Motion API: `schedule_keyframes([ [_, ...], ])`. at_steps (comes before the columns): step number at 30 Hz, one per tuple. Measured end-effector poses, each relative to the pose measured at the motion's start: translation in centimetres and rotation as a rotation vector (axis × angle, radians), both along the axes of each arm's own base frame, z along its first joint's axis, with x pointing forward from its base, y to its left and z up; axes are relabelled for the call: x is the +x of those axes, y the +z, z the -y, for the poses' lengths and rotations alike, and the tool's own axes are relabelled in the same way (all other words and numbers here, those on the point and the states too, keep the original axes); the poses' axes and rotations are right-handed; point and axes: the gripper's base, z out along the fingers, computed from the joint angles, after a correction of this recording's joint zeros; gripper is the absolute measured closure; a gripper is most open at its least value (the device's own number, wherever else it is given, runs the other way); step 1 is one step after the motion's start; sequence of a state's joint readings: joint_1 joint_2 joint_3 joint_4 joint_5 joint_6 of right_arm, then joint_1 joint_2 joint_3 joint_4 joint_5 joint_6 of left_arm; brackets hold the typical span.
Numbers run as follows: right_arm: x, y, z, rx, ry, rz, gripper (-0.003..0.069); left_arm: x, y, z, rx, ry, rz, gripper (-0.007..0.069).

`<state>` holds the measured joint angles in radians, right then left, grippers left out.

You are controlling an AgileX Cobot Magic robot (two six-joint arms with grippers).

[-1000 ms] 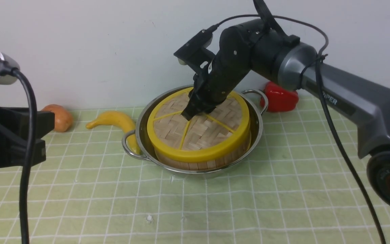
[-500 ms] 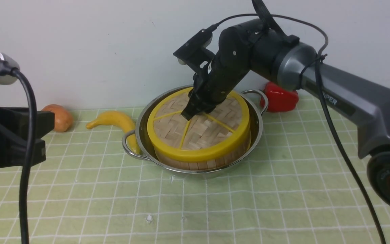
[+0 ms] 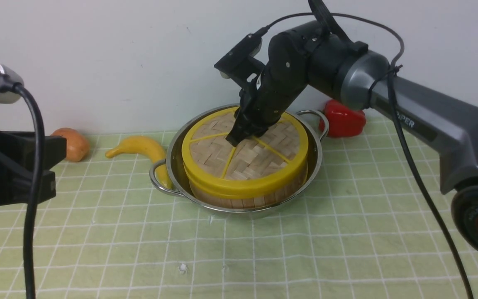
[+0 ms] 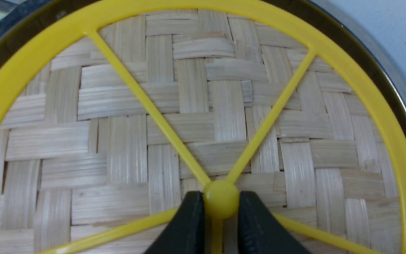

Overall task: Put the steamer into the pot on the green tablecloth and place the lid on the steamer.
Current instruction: 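Place the bamboo steamer lid onto the steamer basket in the pot with the right gripper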

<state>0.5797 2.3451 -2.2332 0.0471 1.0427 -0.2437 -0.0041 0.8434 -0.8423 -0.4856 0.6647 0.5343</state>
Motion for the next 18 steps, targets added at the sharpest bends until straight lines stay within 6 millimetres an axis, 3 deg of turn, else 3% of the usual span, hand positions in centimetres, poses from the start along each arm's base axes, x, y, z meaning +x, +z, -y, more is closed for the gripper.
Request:
schedule_keyframes([
  [18,-0.07,0.07,-0.28,0.022,0.028,0.001,0.0525,0.0,0.0,0.0,0.0,0.0,0.0,0.0424],
])
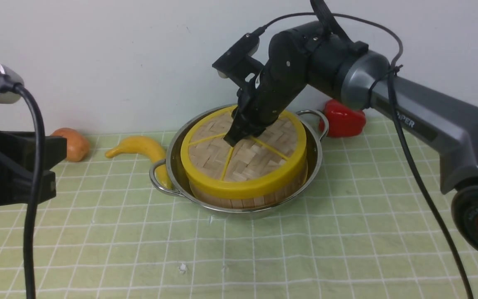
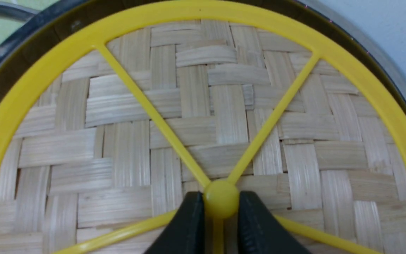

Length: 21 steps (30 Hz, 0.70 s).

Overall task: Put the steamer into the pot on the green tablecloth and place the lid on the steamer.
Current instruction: 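Place the bamboo steamer lid onto the steamer basket in the pot with the right gripper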

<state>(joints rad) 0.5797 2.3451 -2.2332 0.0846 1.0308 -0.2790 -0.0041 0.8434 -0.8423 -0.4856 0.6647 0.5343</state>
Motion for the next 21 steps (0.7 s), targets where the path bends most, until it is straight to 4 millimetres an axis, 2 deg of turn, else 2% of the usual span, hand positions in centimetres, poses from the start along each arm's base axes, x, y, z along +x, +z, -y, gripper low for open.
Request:
schedule_keyframes([
  [21,0.1,-0.04,0.16,0.001,-0.012,-0.002,0.0517,0.0,0.0,0.0,0.0,0.0,0.0,0.0422],
])
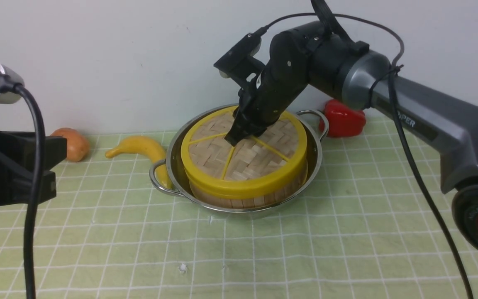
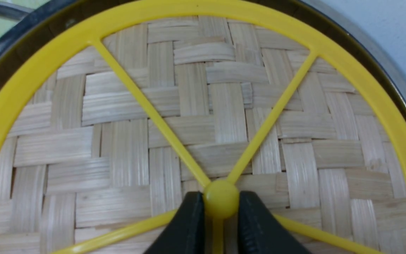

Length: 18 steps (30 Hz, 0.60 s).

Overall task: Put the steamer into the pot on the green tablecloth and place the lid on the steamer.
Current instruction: 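Place the bamboo steamer lid onto the steamer basket in the pot with the right gripper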

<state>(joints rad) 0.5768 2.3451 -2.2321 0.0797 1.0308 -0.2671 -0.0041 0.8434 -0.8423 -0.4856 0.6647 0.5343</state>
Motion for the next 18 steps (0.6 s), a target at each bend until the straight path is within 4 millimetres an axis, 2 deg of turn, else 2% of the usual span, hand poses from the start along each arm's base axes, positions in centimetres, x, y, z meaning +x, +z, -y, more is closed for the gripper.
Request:
schedule_keyframes([
  [5,-0.1,0.4,0.1,0.0,0.001,0.005,0.0344,0.0,0.0,0.0,0.0,0.0,0.0,0.0412],
  [7,-0.2,0.7,0.1,0.003,0.001,0.009,0.0317,0.0,0.0,0.0,0.0,0.0,0.0,0.041],
  [9,-0.5,2.3,0.3,0.018,0.001,0.034,0.0281,0.0,0.0,0.0,0.0,0.0,0.0,0.0402],
  [14,-1.5,6.0,1.0,0.057,0.001,0.095,0.0298,0.0,0.0,0.0,0.0,0.0,0.0,0.0392],
  [18,-2.7,9.6,1.8,0.09,0.0,0.143,0.037,0.0,0.0,0.0,0.0,0.0,0.0,0.0384],
])
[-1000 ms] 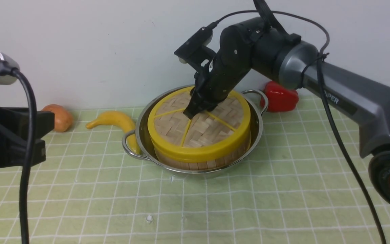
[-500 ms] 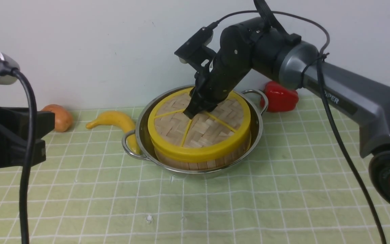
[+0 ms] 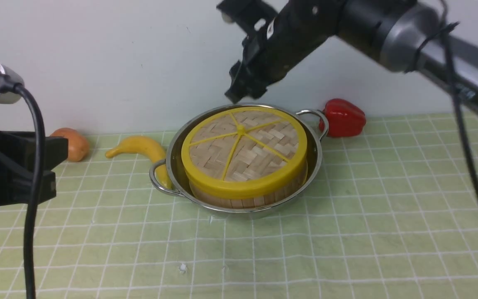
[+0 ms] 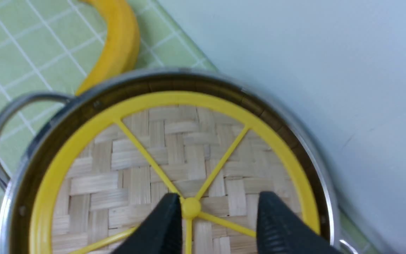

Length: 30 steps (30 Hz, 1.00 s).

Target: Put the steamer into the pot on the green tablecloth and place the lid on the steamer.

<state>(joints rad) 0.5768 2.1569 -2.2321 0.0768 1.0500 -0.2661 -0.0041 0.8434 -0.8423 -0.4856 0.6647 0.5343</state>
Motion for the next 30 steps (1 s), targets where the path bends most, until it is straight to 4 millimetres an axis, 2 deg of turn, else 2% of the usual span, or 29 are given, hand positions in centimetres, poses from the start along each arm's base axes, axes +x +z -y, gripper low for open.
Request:
schedule_keyframes([
  [2,-0.4,1.0,0.3,0.012,-0.004,0.011,0.04,0.0,0.0,0.0,0.0,0.0,0.0,0.0382],
  [4,-1.0,2.4,0.7,0.029,-0.012,0.022,0.0484,0.0,0.0,0.0,0.0,0.0,0.0,0.0382],
  [6,-2.1,4.7,1.4,0.055,-0.016,0.051,0.0617,0.0,0.0,0.0,0.0,0.0,0.0,0.0382],
  [7,-2.2,4.9,1.4,0.058,-0.017,0.054,0.0634,0.0,0.0,0.0,0.0,0.0,0.0,0.0382],
  [8,-2.9,6.3,1.9,0.084,-0.021,0.07,0.0669,0.0,0.0,0.0,0.0,0.0,0.0,0.0382],
  [13,-5.8,10.3,2.9,0.238,-0.048,0.034,0.0673,0.0,0.0,0.0,0.0,0.0,0.0,0.0382],
  [16,-7.0,11.7,3.0,0.344,-0.046,-0.017,0.0673,0.0,0.0,0.0,0.0,0.0,0.0,0.0382],
  [24,-8.0,12.2,2.1,0.47,0.003,-0.123,0.0659,0.0,0.0,0.0,0.0,0.0,0.0,0.0382],
  [29,-8.5,11.3,2.6,0.38,0.004,-0.168,0.0647,0.0,0.0,0.0,0.0,0.0,0.0,0.0382],
  [30,-8.8,10.6,3.0,0.338,-0.011,-0.184,0.0643,0.0,0.0,0.0,0.0,0.0,0.0,0.0382],
])
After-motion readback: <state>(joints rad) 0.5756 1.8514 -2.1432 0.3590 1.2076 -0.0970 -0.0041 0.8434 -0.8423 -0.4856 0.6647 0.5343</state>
